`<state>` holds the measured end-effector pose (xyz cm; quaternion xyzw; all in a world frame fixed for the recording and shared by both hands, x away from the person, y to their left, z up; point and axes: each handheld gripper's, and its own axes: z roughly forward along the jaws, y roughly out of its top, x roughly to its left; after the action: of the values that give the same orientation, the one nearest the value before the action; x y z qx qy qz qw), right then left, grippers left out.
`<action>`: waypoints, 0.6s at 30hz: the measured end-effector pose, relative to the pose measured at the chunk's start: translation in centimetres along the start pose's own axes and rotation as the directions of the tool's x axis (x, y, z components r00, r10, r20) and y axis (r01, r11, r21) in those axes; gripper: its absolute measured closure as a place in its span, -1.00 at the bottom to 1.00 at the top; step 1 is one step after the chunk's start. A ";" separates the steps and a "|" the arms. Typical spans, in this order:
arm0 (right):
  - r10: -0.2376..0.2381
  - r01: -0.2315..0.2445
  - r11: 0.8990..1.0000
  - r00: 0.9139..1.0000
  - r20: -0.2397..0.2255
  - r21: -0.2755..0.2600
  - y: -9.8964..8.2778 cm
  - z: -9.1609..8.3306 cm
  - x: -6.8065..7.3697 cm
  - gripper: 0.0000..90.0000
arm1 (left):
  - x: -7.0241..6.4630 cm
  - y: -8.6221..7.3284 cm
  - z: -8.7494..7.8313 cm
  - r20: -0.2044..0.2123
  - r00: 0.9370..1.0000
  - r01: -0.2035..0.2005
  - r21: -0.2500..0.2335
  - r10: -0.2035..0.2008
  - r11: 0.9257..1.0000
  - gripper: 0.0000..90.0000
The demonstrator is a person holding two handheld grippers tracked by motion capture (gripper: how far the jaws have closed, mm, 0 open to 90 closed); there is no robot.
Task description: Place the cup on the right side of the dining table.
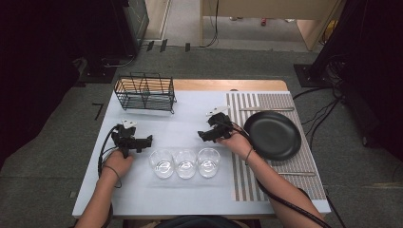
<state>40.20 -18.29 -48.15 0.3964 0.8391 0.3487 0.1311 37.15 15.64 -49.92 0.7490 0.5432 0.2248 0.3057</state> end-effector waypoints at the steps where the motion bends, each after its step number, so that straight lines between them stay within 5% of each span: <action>1: 0.000 0.000 1.000 1.000 -0.001 0.000 0.0 0.0 0.1 -0.67 | 0.0 0.0 0.0 0.000 1.000 0.000 0.000 0.000 1.000 -1.00; 18: -0.009 0.009 1.000 0.999 -0.033 0.001 0.2 -0.4 0.8 -0.66 | 0.0 0.0 0.0 0.000 1.000 0.000 0.000 0.000 1.000 -1.00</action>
<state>39.60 -17.83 -47.69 0.3867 0.8431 0.3543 0.1185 37.15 15.64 -49.92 0.7489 0.5433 0.2246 0.3057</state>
